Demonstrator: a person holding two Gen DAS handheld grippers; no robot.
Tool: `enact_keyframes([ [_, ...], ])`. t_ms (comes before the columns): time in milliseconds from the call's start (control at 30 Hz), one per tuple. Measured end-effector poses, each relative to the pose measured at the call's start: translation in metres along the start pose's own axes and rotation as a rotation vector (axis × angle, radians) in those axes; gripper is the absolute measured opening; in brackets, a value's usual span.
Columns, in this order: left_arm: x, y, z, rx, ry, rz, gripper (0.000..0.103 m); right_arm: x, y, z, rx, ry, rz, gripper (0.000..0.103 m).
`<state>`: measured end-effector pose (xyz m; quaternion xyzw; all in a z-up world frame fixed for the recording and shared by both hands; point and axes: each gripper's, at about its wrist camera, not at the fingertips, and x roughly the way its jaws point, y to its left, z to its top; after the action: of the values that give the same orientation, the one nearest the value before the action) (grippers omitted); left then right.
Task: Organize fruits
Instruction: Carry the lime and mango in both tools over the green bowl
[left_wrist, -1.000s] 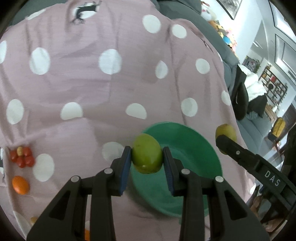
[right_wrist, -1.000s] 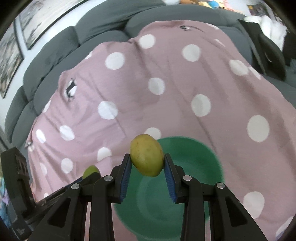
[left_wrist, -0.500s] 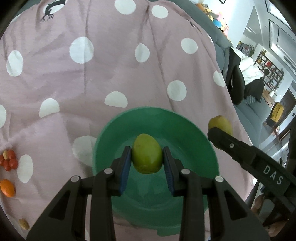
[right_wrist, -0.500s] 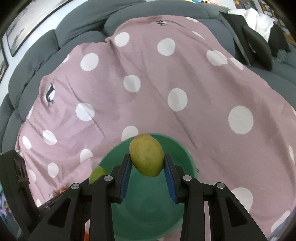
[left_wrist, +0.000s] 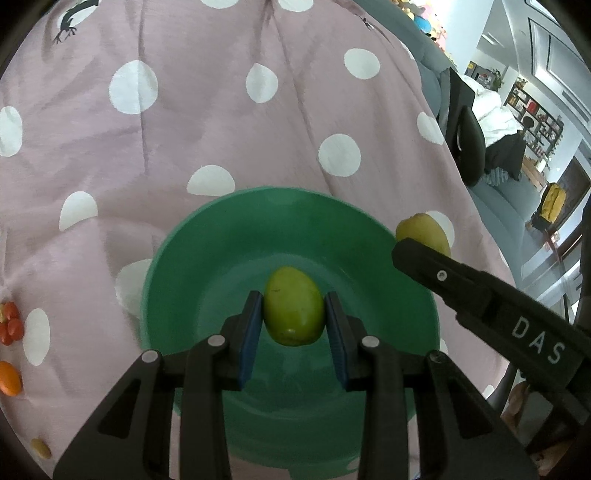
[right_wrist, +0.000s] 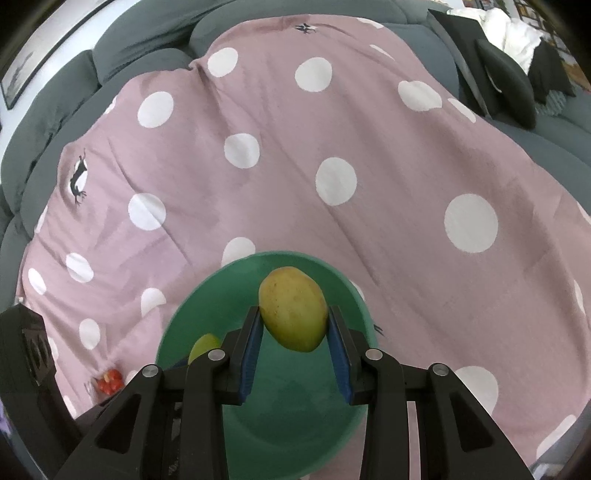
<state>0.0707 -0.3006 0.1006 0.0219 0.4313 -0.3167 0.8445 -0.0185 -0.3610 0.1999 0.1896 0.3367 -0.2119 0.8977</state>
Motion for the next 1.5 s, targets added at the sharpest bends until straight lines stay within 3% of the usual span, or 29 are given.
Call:
enact_keyframes([
  [1500,0.022,-0.017,-0.011,0.045,0.067,-0.012,0.034,0.019,0.005,-0.004,-0.032,0.094,-0.089,0.038],
])
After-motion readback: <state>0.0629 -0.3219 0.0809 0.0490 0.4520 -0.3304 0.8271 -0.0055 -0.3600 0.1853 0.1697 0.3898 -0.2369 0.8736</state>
